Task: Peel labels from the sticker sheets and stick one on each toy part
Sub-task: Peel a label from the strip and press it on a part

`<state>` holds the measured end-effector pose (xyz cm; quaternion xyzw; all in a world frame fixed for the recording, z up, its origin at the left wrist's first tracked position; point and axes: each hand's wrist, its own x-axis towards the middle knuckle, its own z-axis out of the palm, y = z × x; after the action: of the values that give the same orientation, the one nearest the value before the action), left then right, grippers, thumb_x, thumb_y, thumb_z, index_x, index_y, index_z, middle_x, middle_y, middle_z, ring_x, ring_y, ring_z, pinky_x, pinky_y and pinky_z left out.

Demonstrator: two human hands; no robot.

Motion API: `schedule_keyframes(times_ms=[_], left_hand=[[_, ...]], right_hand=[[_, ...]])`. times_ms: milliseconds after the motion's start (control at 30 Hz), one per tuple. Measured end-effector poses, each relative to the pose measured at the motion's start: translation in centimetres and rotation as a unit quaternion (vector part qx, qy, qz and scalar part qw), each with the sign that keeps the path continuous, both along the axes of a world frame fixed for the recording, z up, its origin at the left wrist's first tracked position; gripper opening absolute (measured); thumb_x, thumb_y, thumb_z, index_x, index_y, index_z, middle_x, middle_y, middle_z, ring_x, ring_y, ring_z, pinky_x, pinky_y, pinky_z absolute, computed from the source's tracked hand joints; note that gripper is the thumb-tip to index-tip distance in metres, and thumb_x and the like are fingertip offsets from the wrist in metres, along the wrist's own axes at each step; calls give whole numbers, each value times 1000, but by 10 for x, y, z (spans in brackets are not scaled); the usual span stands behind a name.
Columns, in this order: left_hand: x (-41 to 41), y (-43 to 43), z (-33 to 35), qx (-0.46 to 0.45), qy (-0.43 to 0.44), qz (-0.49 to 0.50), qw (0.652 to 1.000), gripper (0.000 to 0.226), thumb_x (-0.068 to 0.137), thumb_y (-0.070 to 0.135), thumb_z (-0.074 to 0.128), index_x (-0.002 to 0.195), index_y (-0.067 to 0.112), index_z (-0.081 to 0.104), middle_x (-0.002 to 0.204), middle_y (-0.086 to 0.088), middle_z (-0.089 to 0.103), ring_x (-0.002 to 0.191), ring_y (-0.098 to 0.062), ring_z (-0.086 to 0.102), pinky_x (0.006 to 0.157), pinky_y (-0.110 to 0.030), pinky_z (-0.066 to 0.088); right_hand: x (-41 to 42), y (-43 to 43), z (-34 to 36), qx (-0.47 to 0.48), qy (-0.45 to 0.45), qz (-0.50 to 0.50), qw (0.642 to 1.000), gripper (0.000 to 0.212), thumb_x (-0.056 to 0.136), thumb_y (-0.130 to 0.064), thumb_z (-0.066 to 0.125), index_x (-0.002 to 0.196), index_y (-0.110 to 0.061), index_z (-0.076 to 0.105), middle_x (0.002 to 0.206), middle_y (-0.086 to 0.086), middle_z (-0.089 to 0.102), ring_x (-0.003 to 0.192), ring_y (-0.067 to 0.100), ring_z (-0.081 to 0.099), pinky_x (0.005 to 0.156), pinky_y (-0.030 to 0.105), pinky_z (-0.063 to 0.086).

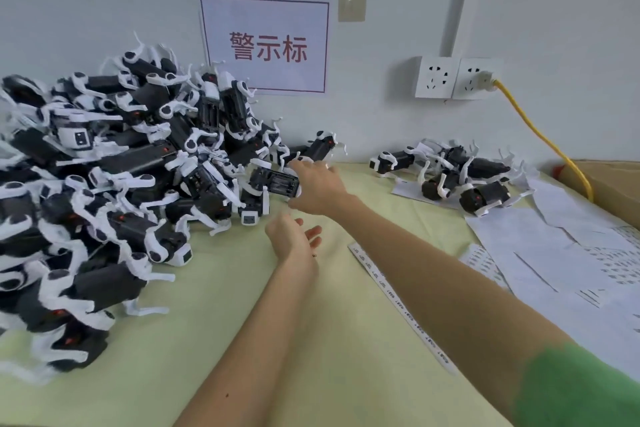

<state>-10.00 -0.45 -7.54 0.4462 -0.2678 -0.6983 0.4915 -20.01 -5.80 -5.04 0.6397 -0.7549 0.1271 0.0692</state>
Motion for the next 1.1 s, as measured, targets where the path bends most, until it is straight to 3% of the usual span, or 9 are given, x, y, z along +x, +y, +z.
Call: schedule_keyframes(times_ms=[100,267,400,467,567,633,767,933,1100], left_hand=[[0,-1,-2,-5,8,-9,1000,23,103,14,38,95,17,60,95,-4,57,62,-22,61,60,-30,46],[2,-4,-5,5,20,-17,1000,21,102,13,40,92,14,59,95,-4,59,60,-22,64,63,-31,49],[1,-6,-4,31,39,-35,998,21,106,17,38,120,11,53,102,-6,59,69,-24,66,60,-32,49],[2,-5,-3,38,43,-39,998,19,105,17,40,115,11,54,101,-7,61,67,-25,66,58,-31,48],[1,-2,1,33,50,-83,995,19,103,18,43,99,11,61,92,-8,68,64,-25,64,56,-29,48],[0,3,4,13,51,-138,989,21,101,19,47,98,9,66,84,-6,74,60,-22,64,55,-27,47],[-6,15,6,-41,41,-230,971,25,103,26,46,95,8,63,74,-7,74,49,-20,61,52,-27,49],[-7,27,6,-86,47,-358,929,36,106,34,44,114,7,67,94,-13,71,62,-28,65,55,-33,55],[-10,33,3,-142,1,-350,926,40,104,42,45,114,15,73,100,-9,74,74,-35,70,61,-33,52]], right_hand=[[8,-24,-14,34,60,-27,997,69,86,-40,69,144,-16,40,146,7,46,139,30,40,113,52,30],[12,-29,-23,-61,54,-54,995,46,86,-38,60,123,-13,48,121,9,58,109,34,60,98,44,36],[-1,-9,-10,-118,-140,-61,981,33,90,-42,57,112,-18,57,93,1,67,91,28,64,92,39,41],[-4,13,-3,-147,-330,-57,931,26,92,-42,57,106,-21,62,80,-3,67,80,23,65,79,35,46],[-14,57,12,-123,-580,-11,805,25,97,-40,56,107,-19,66,95,2,75,81,18,65,71,30,45],[-24,90,20,-56,-656,44,751,35,101,-44,48,112,-18,68,99,5,77,80,17,67,73,30,47],[-45,143,23,-57,-702,66,707,35,99,-46,53,89,-23,77,96,5,71,80,16,62,74,31,46],[-56,180,6,-91,-704,68,701,31,89,-45,61,99,-22,79,101,6,76,79,14,61,69,29,42],[-53,181,-3,-86,-632,79,766,26,85,-36,67,99,-14,66,93,11,68,75,21,53,61,29,36]])
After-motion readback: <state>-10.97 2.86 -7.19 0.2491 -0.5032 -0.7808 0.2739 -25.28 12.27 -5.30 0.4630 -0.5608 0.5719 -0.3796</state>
